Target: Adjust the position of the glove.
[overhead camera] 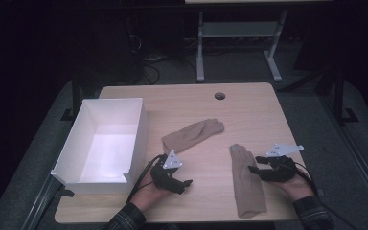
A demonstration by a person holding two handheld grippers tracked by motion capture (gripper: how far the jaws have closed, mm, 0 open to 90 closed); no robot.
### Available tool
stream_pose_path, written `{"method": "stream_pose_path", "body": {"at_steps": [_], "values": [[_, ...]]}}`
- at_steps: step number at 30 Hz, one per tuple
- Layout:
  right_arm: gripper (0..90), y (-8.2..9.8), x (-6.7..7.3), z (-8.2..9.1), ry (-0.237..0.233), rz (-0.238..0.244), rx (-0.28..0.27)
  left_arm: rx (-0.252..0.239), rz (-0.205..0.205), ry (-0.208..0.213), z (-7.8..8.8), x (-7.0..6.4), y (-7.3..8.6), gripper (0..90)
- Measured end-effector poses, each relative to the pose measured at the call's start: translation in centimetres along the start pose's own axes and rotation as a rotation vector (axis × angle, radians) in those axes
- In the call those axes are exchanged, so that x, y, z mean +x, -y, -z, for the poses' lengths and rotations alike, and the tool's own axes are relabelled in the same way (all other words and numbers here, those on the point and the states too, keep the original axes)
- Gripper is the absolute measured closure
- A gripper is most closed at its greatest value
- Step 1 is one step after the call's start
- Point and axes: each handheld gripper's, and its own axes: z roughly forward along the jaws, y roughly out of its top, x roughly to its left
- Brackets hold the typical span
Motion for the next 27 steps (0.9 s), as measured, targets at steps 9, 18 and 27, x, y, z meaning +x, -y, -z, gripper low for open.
{"method": "stream_pose_path", "body": {"at_steps": [9,18,27], "values": [[28.2,1.7,-4.1,0.0,0.116,-0.116,0.006,0.008,-0.008,0.002,0.0,0.0,0.0,11.9],[23.8,2.8,-5.6,-0.7,0.177,-0.152,0.033,0.011,-0.020,0.002,0.0,0.1,0.0,11.1],[13.5,3.0,-5.9,-0.8,0.202,-0.176,0.036,0.012,-0.016,0.002,0.0,0.0,0.0,11.1]]}}
